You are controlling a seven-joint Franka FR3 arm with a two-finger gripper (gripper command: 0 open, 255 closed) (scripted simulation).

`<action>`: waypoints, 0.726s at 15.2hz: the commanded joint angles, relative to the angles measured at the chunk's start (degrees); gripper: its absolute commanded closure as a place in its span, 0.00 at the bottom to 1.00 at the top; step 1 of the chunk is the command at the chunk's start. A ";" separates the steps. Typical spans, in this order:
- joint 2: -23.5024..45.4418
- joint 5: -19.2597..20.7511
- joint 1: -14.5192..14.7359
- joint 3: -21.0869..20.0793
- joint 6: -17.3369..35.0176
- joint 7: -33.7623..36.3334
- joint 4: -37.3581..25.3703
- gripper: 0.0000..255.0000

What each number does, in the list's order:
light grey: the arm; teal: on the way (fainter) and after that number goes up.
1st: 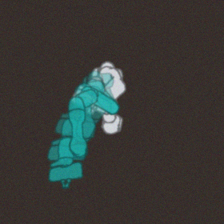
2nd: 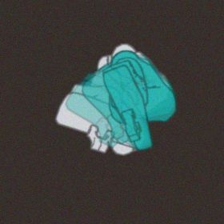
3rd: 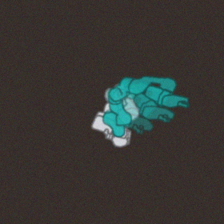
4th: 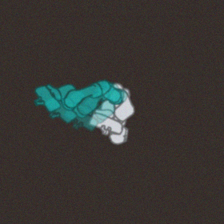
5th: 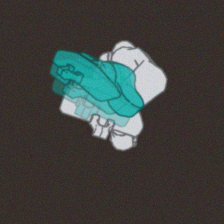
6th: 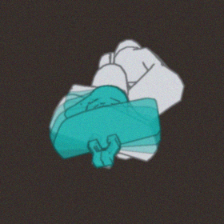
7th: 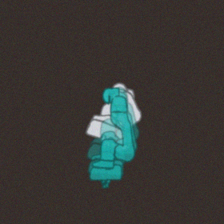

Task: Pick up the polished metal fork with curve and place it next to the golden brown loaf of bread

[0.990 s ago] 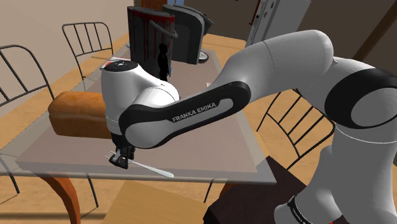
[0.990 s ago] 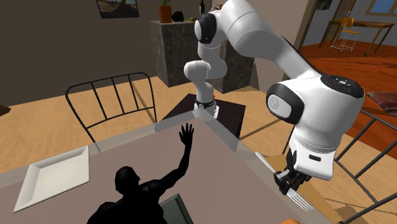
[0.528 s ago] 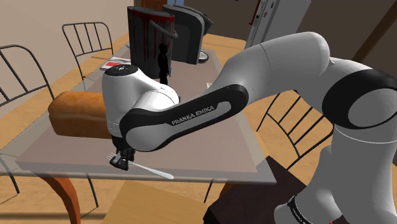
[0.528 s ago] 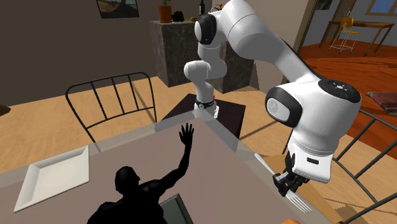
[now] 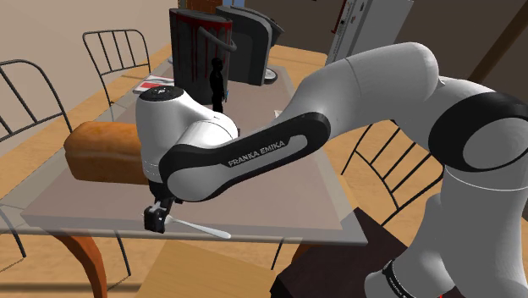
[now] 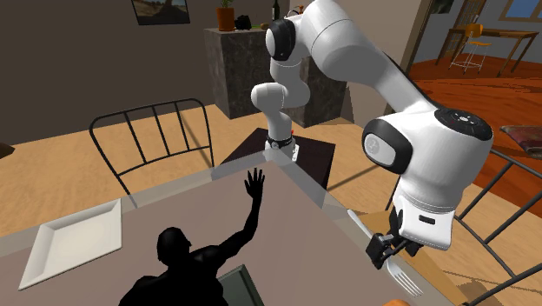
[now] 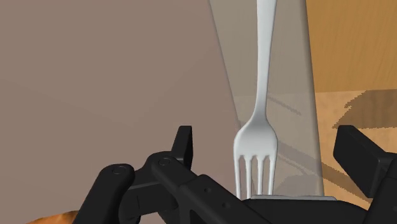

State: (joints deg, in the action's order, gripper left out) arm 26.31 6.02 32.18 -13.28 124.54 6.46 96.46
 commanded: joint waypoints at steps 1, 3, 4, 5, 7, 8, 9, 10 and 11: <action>-0.93 -0.26 -0.11 -0.13 -1.49 -0.16 -0.58 0.00; -2.62 -0.75 -0.28 -0.36 -4.58 -0.47 -2.03 0.00; -3.22 -0.93 -0.34 -0.44 -5.83 -0.58 -2.69 0.00; -3.22 -0.93 -0.34 -0.43 -5.83 -0.58 -2.69 0.00; -3.22 -0.93 -0.34 -0.43 -5.83 -0.58 -2.69 0.00; -3.22 -0.93 -0.33 -0.43 -5.83 -0.58 -2.69 0.00; -3.22 -0.93 -0.33 -0.43 -5.83 -0.58 -2.69 0.00; -3.22 -0.93 -0.33 -0.43 -5.83 -0.58 -2.69 0.00; -3.22 -0.93 -0.33 -0.43 -5.83 -0.58 -2.69 0.00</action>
State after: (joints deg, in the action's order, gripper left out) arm 23.10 5.09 31.85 -13.71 118.71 5.88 93.77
